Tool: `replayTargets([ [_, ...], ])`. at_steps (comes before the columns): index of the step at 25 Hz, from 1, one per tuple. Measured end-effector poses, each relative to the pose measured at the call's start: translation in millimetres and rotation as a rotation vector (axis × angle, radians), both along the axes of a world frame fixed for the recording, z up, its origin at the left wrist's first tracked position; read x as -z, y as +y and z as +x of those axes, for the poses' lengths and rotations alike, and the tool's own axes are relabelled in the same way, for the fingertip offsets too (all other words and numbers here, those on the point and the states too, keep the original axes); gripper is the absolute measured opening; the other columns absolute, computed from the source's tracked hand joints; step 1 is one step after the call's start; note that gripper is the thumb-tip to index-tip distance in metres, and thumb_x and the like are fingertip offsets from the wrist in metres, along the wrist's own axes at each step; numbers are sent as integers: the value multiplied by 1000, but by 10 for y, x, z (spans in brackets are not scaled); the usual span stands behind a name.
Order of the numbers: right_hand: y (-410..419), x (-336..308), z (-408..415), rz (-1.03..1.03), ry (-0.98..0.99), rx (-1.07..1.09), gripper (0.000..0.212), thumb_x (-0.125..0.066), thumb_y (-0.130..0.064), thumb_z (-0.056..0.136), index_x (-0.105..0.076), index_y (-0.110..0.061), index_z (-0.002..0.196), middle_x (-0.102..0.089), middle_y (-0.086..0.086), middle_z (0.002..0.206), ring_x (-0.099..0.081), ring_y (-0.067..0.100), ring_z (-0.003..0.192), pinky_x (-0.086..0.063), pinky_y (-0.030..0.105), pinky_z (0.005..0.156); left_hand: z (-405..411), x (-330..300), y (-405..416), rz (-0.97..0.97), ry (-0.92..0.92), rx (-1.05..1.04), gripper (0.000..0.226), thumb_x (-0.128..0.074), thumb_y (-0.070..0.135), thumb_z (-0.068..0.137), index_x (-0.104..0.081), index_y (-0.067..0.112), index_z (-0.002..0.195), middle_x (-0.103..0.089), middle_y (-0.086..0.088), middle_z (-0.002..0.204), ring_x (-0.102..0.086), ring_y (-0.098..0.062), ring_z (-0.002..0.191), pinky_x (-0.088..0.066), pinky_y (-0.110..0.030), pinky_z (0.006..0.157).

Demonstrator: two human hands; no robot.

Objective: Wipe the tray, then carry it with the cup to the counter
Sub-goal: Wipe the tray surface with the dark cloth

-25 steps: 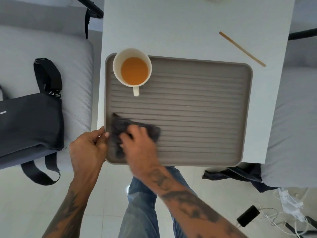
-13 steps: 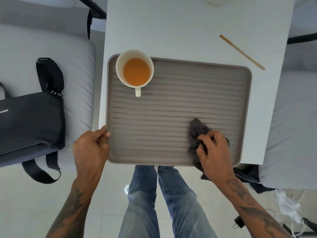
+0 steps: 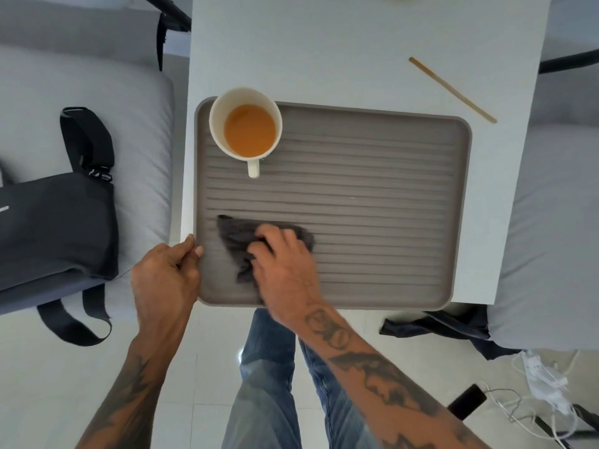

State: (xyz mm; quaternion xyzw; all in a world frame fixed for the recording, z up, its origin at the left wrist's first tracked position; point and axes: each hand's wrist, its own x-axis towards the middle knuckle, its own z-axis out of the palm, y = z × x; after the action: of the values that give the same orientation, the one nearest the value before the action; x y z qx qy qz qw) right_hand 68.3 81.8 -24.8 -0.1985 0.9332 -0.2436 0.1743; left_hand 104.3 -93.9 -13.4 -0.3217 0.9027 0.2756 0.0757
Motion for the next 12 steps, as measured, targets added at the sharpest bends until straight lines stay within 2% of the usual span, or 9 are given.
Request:
replayTargets([
  [4,1071,-73,-57,77,25,120,22,-67,-4,81,-70,-5,103,-65,13,115,-59,35,92,-52,48,78,2,0,24,27,4,-41,25,-70,16,91,-75,5,113,-67,-11,75,-60,-24,69,-46,-29,70],
  [6,1261,-124,-69,124,45,138,26,-68,0,80,-70,-3,106,-65,16,113,-58,35,90,-52,48,77,-2,-1,48,21,5,-57,26,-69,16,91,-75,4,113,-67,-12,76,-60,-25,69,-49,-32,70],
  [8,1044,-96,-55,115,79,173,31,-68,0,76,-71,-3,107,-65,18,109,-59,37,88,-52,47,76,0,0,50,-1,-2,-53,26,-69,15,91,-75,4,113,-67,-13,76,-58,-24,68,-45,-30,70],
  [12,136,-29,41,18,65,55,34,-71,-8,73,-70,-10,107,-65,12,108,-57,30,87,-51,40,73,-9,-2,48,-14,-30,-57,27,-68,18,92,-74,6,115,-69,-14,79,-61,-27,72,-44,-29,72],
])
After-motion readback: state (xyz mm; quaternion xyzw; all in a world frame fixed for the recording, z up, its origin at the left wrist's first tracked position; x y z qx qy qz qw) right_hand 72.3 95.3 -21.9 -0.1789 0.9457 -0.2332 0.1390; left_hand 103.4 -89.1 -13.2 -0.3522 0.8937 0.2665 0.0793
